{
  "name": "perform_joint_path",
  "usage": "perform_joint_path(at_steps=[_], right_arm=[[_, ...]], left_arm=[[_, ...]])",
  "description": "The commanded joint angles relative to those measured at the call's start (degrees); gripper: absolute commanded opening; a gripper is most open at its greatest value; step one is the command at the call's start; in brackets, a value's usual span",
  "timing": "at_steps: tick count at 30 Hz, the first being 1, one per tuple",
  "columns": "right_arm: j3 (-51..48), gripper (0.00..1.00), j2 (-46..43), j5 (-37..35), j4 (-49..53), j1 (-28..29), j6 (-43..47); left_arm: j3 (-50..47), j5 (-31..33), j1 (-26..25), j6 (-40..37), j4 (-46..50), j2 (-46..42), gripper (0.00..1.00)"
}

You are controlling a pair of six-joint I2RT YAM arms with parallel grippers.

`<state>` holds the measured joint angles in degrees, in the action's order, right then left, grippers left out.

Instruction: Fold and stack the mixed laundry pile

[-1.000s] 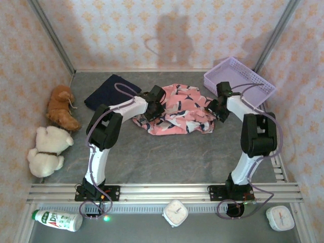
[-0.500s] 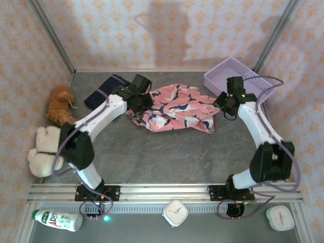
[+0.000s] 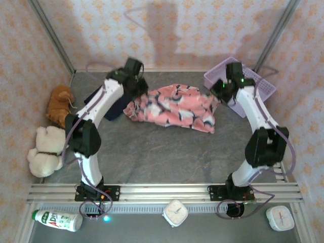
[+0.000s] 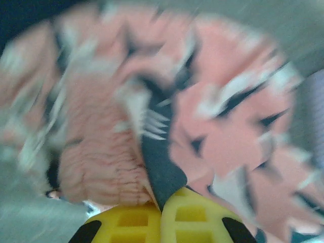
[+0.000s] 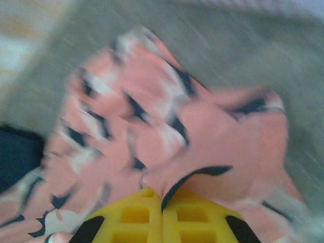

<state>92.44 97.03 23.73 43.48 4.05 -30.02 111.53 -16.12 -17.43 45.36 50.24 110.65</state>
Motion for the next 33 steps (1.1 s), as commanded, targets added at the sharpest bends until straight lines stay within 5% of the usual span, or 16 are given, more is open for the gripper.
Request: perform_joint_path(at_steps=[1, 5, 10, 14, 19, 20, 21, 23, 24, 25, 28, 33], right_arm=[[20.33, 0.0, 6.04, 4.81, 1.32, -0.28, 0.44], [42.84, 0.0, 9.12, 7.46, -0.11, -0.36, 0.89], [47.12, 0.0, 1.97, 5.94, -5.55, -0.44, 5.09], [32.95, 0.0, -7.64, 4.68, -6.61, -0.45, 8.75], [4.02, 0.0, -20.78, 10.04, -5.45, -0.34, 6.19], [-3.09, 0.0, -23.9, 11.27, -4.82, -0.36, 4.51], [-9.5, 0.05, -26.75, 12.81, -3.4, -0.36, 3.48], [-18.67, 0.57, -31.57, 11.48, 1.64, -0.36, 2.78], [-22.18, 0.86, -33.76, 6.6, 4.57, -0.36, 3.07], [-24.33, 0.99, -35.06, 1.83, 6.39, -0.36, 3.54], [-25.84, 0.99, -34.89, -6.85, 7.6, -0.36, 5.5], [-21.49, 0.87, -25.11, 0.01, 1.37, 0.68, 3.62]], left_arm=[[26.23, -3.36, 2.81, -4.41, 7.11, 6.25, 0.0], [52.57, -11.32, 5.03, -0.96, 2.25, 13.07, 0.0], [49.0, -14.19, 6.51, -0.33, -7.53, 4.4, 0.0], [28.42, -13.25, 6.51, -4.37, -8.79, -8.34, 0.0], [-15.75, -9.63, 6.48, -4.36, -15.09, -25.82, 0.0], [-24.2, -9.02, 6.44, -3.92, -15.15, -28.59, 0.06], [-31.17, -8.02, 6.5, -3.67, -13.74, -31.2, 0.35], [-41.4, -5.03, 6.53, -3.24, -9.89, -34.21, 0.88], [-45.09, -4.17, 6.5, -3.74, -8.35, -35.01, 0.98], [-47.56, -3.8, 6.51, -3.88, -7.82, -35.31, 1.0], [-49.27, -3.15, 6.49, -3.62, -7.9, -34.3, 1.0], [-41.73, -2.63, 4.82, -3.11, -10.78, -28.16, 0.94]])
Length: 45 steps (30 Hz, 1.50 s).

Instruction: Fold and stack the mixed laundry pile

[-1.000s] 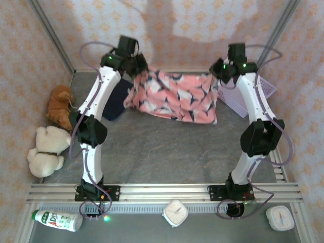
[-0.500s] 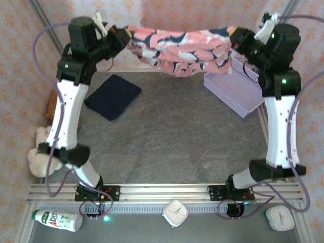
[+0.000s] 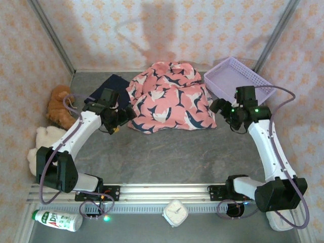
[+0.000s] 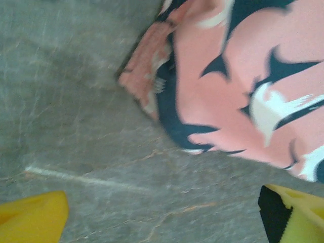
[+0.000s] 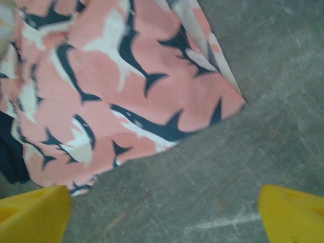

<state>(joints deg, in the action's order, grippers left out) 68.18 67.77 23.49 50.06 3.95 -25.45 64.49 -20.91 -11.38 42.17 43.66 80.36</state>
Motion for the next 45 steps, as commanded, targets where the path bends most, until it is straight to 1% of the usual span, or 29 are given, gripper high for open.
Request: perform_joint_path(at_steps=[1, 3, 4, 5, 6, 7, 8, 11, 14, 16, 19, 21, 24, 27, 30, 32, 33, 34, 35, 37, 38, 40, 43, 45], right_arm=[[3.04, 0.82, 5.96, 0.38, -6.8, 1.66, -1.1], [3.62, 0.64, 10.39, -0.22, -10.54, 3.92, -1.19], [3.99, 0.54, 12.5, -0.5, -11.97, 4.97, -1.06], [4.58, 0.46, 15.14, -1.28, -13.04, 6.1, -1.1], [5.41, 0.41, 18.09, -1.37, -14.11, 7.09, -1.01], [6.29, 0.36, 20.59, -1.31, -14.81, 7.78, -0.83], [7.33, 0.34, 23.72, -1.72, -15.38, 8.44, -0.81], [9.9, 0.33, 32.16, -3.74, -16.89, 9.41, -1.01], [11.83, 0.34, 39.58, -5.96, -16.67, 9.68, -0.72], [11.48, 0.35, 42.4, -7.04, -16.5, 9.74, -0.49], [9.05, 0.36, 43.84, -8.64, -15.45, 10.0, -0.38], [5.84, 0.38, 42.76, -9.54, -15.39, 10.12, -0.25], [-0.05, 0.38, 38.5, -10.74, -14.2, 10.21, 0.01], [-7.64, 0.39, 31.97, -10.84, -12.49, 10.37, -0.03], [-15.73, 0.4, 24.51, -9.67, -9.86, 10.53, -0.54], [-20.22, 0.4, 19.19, -7.85, -7.77, 10.56, -0.98], [-21.33, 0.41, 17.07, -7.15, -6.74, 10.56, -0.98], [-21.69, 0.41, 14.86, -6.54, -5.37, 10.56, -0.83], [-21.09, 0.42, 12.91, -6.14, -4.01, 10.53, -0.42], [-17.49, 0.44, 10.6, -5.88, -1.86, 10.56, 0.51], [-14.83, 0.45, 10.34, -5.89, -1.39, 10.56, 0.89], [-8.91, 0.45, 11.77, -6.4, -1.21, 10.55, 1.36], [0.5, 0.45, 18.13, -7.89, -2.88, 10.53, 1.4], [6.02, 0.45, 23.18, -7.33, -3.93, 10.56, 0.82]], left_arm=[[6.52, 2.39, -2.05, 0.1, -4.98, 3.58, 0.92], [8.68, 3.25, -4.74, 0.1, -7.02, 7.06, 0.84], [9.53, 3.54, -6.0, 0.14, -7.82, 8.89, 0.78], [10.16, 3.76, -7.42, 0.33, -9.32, 11.0, 0.69], [10.85, 4.09, -8.73, 0.66, -10.7, 13.12, 0.57], [11.41, 4.73, -9.8, 1.02, -11.73, 15.19, 0.46], [12.06, 5.14, -10.73, 1.43, -12.84, 17.31, 0.4], [13.93, 6.85, -11.69, 2.2, -14.86, 23.67, 0.37], [14.52, 9.27, -11.68, 1.84, -15.62, 28.04, 0.38], [14.44, 8.79, -11.78, 1.73, -15.34, 30.84, 0.4], [12.02, 9.53, -12.87, 1.37, -14.48, 31.46, 0.42], [8.77, 9.92, -13.92, 1.65, -14.52, 30.62, 0.43], [2.15, 10.06, -15.58, 3.2, -14.74, 27.73, 0.43], [-5.29, 9.92, -17.62, 5.37, -13.78, 23.74, 0.43], [-12.1, 9.21, -20.08, 7.65, -11.83, 17.96, 0.43], [-15.49, 8.08, -21.3, 9.48, -10.14, 13.53, 0.46], [-15.96, 7.45, -21.35, 9.97, -9.41, 11.6, 0.5], [-15.33, 7.77, -21.32, 10.08, -8.04, 9.56, 0.59], [-13.11, 9.15, -21.15, 9.32, -6.11, 7.98, 0.69], [-6.99, 12.99, -19.8, 6.42, -1.86, 7.13, 0.82], [-2.35, 14.48, -18.51, 4.35, 0.17, 7.89, 0.84], [6.19, 15.94, -15.8, 0.96, 1.21, 11.04, 0.84], [17.83, 15.03, -11.33, -1.73, -0.46, 18.96, 0.83], [24.94, 15.35, -9.81, -2.62, 0.95, 24.59, 0.81]])
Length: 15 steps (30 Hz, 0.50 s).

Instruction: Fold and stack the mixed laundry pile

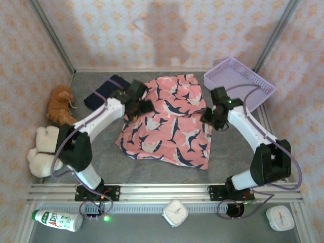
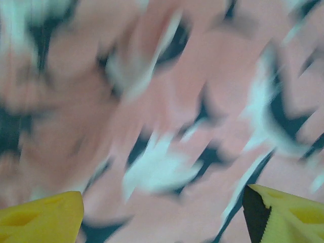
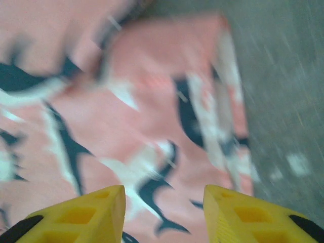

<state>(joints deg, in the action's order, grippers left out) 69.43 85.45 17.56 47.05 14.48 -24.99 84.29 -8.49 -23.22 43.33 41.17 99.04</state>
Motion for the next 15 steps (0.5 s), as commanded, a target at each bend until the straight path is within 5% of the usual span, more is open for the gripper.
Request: perform_joint_path(at_steps=[1, 4, 9, 15], right_arm=[[6.55, 0.46, 7.6, -1.3, -1.67, 0.09, -0.5], [8.03, 0.6, 10.77, -0.56, -3.6, 0.1, -2.72], [3.38, 0.85, 10.03, -1.63, -2.56, 0.19, -2.86], [-8.76, 0.95, 1.17, -1.76, 3.07, 3.52, 0.0]], left_arm=[[8.45, 2.45, 2.38, -4.57, 4.54, 8.61, 0.81], [12.68, 1.56, 2.57, -6.01, 7.14, 13.15, 0.83], [3.06, 1.43, 2.62, -4.49, 4.76, 8.4, 0.88], [-12.74, 2.1, 2.66, -2.1, 2.69, -2.9, 0.91]])
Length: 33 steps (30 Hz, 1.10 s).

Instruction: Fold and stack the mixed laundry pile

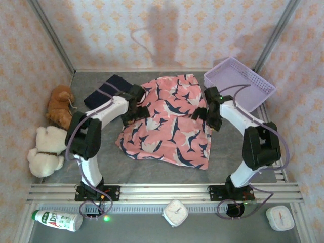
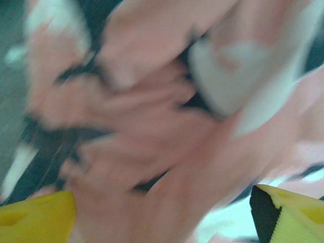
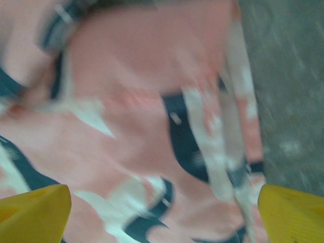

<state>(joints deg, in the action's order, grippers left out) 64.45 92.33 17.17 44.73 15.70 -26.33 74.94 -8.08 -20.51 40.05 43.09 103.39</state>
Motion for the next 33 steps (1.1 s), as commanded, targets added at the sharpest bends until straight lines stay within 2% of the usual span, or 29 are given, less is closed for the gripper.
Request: perform_joint_path(at_steps=[1, 5, 8, 11, 14, 19, 21, 22, 25, 27, 28, 29, 30, 33], right_arm=[[-6.26, 0.96, -7.86, -1.27, 6.22, 3.66, 1.26], [-15.47, 0.95, -16.22, 0.36, 7.09, 8.8, -2.04], [-21.59, 0.93, -21.32, 2.56, 3.96, 12.34, -5.97], [-25.82, 0.89, -21.31, 4.18, -0.02, 16.12, -8.86], [-27.0, 0.85, -18.69, 1.72, -1.31, 20.11, -9.6], [-29.3, 0.71, -17.14, -0.56, -3.97, 21.03, -11.02], [-29.16, 0.54, -17.08, -1.56, -4.39, 21.03, -11.28], [-28.99, 0.43, -17.12, -2.09, -4.6, 21.04, -11.53], [-28.21, 0.2, -17.36, -2.88, -5.09, 21.03, -11.51], [-27.44, 0.05, -17.34, -3.01, -4.91, 21.06, -11.22], [-26.99, 0.0, -17.41, -3.06, -4.41, 21.03, -11.12], [-26.55, 0.0, -17.63, -3.26, -3.8, 21.03, -11.13], [-26.19, 0.0, -18.18, -3.33, -2.6, 21.04, -11.27], [-25.52, 0.0, -22.42, -2.84, 2.99, 21.03, -12.39]], left_arm=[[-5.7, 2.07, -0.07, 1.29, 1.05, -9.28, 0.91], [-12.56, 4.14, -0.05, 1.39, 2.8, -15.45, 0.92], [-16.9, 4.56, 0.11, 2.76, 2.82, -19.03, 0.92], [-21.49, 4.97, 0.3, 5.73, 1.63, -21.89, 0.89], [-26.19, 5.29, 0.52, 8.75, -1.4, -24.23, 0.84], [-32.45, 5.58, 0.56, 12.58, -6.83, -23.1, 0.74], [-34.84, 5.26, 0.5, 13.65, -9.56, -22.4, 0.7], [-35.79, 5.22, 0.53, 14.14, -11.0, -22.1, 0.66], [-37.19, 5.1, 0.47, 14.88, -14.61, -20.76, 0.5], [-36.93, 5.38, 0.4, 14.83, -16.13, -19.04, 0.32], [-36.36, 5.44, 0.35, 14.6, -16.09, -17.88, 0.17], [-35.67, 5.21, 0.39, 14.19, -15.73, -16.88, 0.03], [-34.8, 4.92, 0.1, 13.65, -14.68, -15.98, 0.0], [-33.39, 5.01, -2.42, 11.8, -9.55, -16.74, 0.0]])
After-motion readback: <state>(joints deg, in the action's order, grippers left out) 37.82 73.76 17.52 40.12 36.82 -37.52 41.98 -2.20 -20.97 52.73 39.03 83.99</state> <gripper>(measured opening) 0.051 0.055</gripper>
